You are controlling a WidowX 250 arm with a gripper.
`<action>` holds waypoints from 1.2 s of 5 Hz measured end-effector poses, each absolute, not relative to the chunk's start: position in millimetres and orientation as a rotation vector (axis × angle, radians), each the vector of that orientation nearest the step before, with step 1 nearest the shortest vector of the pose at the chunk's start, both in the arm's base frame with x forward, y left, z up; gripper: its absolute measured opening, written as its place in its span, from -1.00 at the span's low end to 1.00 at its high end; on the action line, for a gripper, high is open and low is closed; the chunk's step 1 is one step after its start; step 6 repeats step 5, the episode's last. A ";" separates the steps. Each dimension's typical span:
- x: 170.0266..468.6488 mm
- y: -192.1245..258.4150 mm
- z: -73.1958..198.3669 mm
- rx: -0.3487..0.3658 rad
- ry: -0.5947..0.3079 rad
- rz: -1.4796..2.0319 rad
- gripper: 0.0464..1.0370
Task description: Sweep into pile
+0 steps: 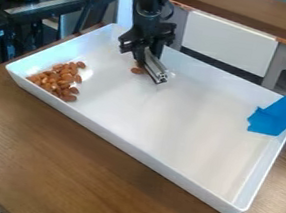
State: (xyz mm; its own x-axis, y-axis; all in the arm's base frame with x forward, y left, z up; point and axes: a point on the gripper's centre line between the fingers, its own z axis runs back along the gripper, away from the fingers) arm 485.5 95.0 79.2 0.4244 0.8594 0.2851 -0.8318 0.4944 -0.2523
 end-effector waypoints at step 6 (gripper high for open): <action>506.7 99.6 73.1 -0.066 -0.314 1.214 -0.34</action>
